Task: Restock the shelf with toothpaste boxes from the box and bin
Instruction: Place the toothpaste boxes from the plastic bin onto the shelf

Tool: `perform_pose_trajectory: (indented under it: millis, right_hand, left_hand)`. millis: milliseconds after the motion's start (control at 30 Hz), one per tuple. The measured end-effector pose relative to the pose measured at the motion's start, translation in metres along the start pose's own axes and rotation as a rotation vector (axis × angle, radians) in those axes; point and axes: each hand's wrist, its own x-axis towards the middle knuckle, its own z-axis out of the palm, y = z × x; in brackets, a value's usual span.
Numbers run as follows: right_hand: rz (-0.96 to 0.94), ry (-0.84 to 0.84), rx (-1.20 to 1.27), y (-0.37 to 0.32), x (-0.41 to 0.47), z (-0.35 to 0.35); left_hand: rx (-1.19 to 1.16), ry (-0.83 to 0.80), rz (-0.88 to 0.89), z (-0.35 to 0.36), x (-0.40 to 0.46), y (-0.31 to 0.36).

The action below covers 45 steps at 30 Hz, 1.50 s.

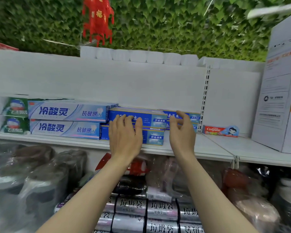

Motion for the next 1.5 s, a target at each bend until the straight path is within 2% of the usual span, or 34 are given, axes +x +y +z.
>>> perform_pose_trajectory:
  millis: [300, 500, 733, 967, 1500]
  right_hand:
    - [0.007, -0.076, -0.012, 0.001, -0.003, 0.012]
    - [0.006, -0.060, 0.004, 0.004, 0.003, 0.014]
    - [0.026, -0.011, -0.019, 0.007, -0.005, 0.018]
    - [-0.021, -0.164, -0.193, 0.002, -0.005, 0.022]
    - [0.007, -0.379, -0.200, -0.005, 0.007, 0.023]
  left_hand:
    - [0.071, 0.014, -0.025, 0.002, 0.011, 0.006]
    - [0.178, 0.014, -0.006, -0.005, 0.016, 0.010]
    - [0.146, 0.016, 0.012, -0.007, 0.009, 0.000]
    - [0.245, -0.052, 0.009, 0.001, 0.016, -0.003]
    - [0.344, -0.172, -0.035, 0.006, 0.031, 0.004]
